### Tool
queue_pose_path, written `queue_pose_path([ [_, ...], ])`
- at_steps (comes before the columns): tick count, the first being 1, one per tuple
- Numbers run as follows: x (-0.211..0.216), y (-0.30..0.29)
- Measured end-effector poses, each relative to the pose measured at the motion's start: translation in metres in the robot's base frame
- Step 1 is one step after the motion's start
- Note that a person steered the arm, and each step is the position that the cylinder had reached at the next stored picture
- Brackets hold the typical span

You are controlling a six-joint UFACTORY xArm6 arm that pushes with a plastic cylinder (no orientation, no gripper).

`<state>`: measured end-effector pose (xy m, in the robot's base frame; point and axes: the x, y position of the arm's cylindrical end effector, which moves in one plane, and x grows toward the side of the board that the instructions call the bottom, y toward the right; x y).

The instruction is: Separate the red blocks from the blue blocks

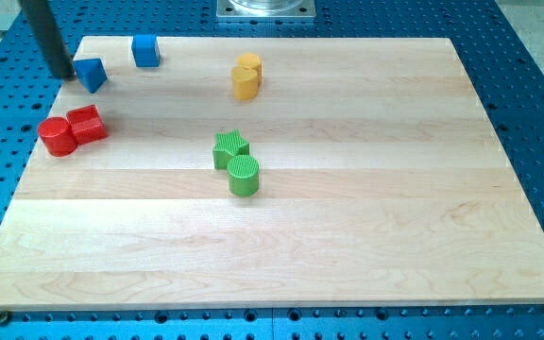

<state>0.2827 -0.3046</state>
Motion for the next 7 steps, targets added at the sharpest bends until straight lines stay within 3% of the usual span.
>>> queue_pose_path([
  [1,0.015,0.024],
  [2,-0.012,0.089],
  [3,-0.011,0.089],
  [4,0.046,0.08],
  [5,0.059,0.1],
  [7,0.028,0.133],
])
